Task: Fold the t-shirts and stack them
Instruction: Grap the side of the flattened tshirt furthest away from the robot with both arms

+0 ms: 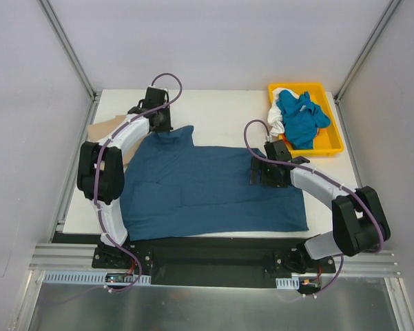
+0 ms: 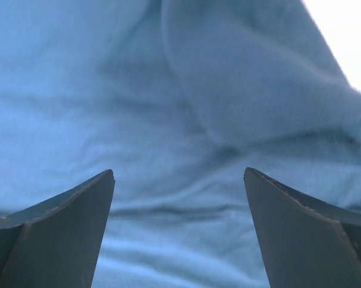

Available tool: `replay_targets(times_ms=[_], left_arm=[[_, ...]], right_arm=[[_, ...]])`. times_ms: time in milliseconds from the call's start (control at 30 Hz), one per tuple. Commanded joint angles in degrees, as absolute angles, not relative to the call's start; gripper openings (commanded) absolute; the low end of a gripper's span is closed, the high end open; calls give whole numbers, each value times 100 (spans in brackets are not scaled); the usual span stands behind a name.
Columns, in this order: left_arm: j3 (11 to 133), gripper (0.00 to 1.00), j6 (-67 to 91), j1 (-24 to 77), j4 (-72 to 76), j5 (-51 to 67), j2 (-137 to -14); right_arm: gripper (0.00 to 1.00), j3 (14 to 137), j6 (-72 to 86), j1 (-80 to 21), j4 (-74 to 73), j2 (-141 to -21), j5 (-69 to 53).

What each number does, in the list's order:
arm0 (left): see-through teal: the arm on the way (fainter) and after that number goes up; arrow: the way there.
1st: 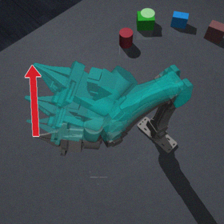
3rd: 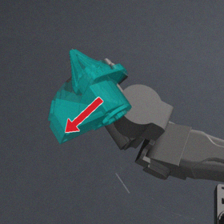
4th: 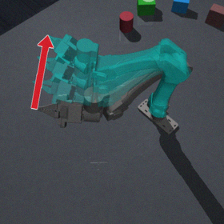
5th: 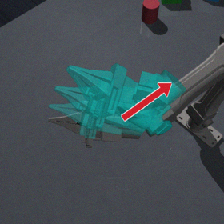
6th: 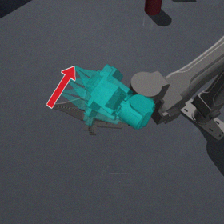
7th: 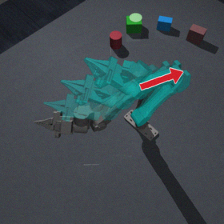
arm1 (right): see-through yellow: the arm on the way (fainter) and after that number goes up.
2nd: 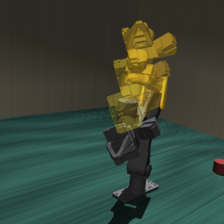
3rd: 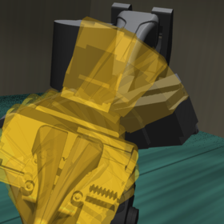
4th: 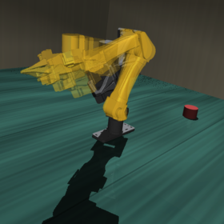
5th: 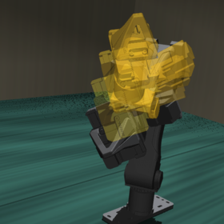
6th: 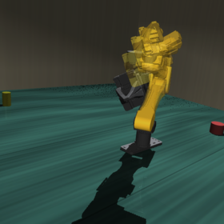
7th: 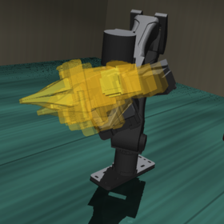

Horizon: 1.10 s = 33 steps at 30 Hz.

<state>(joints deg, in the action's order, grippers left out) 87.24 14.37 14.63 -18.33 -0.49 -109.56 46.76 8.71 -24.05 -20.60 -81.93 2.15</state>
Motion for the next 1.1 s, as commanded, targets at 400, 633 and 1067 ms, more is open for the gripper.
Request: replay_targets(times_ms=[400,633,1067], left_arm=[[8130,0,1564,1529,-1327,-9,-10099],[8025,0,1538,1529,-1301,-26,-10037],[7068,0,1810,1538,-1275,-44,-9010]], right_arm=[[47,5256,1257,-2329,-1063,-9176,1432],[19,5633,1292,-2224,-1458,-9159,1353],[1,5933,1090,-1610,-4155,-8306,55]])
